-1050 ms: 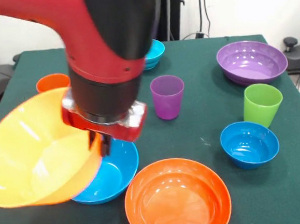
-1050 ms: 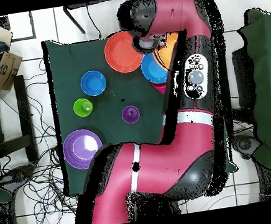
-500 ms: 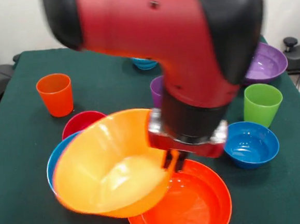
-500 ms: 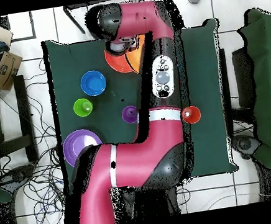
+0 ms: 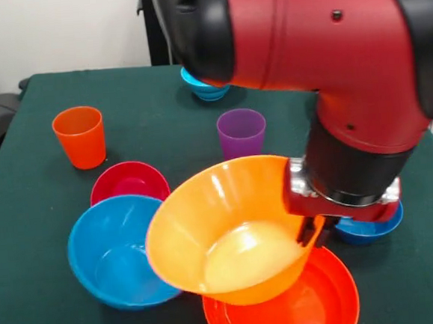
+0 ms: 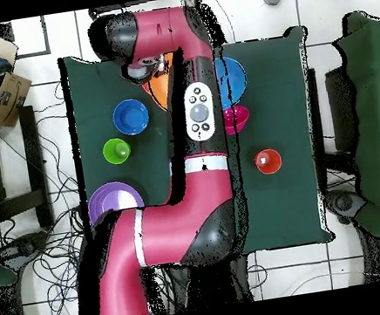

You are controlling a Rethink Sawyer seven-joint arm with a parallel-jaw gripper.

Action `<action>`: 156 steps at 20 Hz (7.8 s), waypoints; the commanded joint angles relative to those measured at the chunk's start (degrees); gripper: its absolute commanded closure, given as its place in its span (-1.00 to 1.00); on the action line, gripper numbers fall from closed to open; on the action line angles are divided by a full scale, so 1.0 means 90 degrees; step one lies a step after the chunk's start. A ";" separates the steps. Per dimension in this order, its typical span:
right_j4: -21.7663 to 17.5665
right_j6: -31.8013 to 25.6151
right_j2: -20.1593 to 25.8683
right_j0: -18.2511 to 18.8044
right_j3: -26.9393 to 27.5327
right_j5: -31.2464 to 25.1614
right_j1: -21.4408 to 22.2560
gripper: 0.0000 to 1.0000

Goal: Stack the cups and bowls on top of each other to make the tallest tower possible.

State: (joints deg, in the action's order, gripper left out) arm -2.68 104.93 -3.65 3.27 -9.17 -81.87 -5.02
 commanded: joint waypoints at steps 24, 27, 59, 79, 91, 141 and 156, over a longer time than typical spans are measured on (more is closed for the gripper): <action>0.2187 0.0418 -0.1995 0.0016 0.0921 -0.0289 -0.0992 1.00; 0.2819 0.0432 -0.2780 0.0087 0.1013 -0.0070 -0.1234 1.00; 0.9368 -0.0201 -0.9592 0.0971 0.1054 0.0720 -0.1994 1.00; 1.1655 -0.0561 -1.2265 0.1252 0.0950 0.0177 -0.1625 1.00; 1.1861 -0.0723 -1.3222 0.1431 0.0771 0.0556 -0.1950 1.00; 0.7035 -0.0901 -0.7213 -0.0517 -0.2101 0.0632 -0.2475 1.00; 0.6336 -0.0782 -0.6414 -0.0372 -0.1884 0.1116 -0.2666 1.00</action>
State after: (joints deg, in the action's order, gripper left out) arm 62.43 104.93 -72.37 -1.19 -21.34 -73.63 -21.04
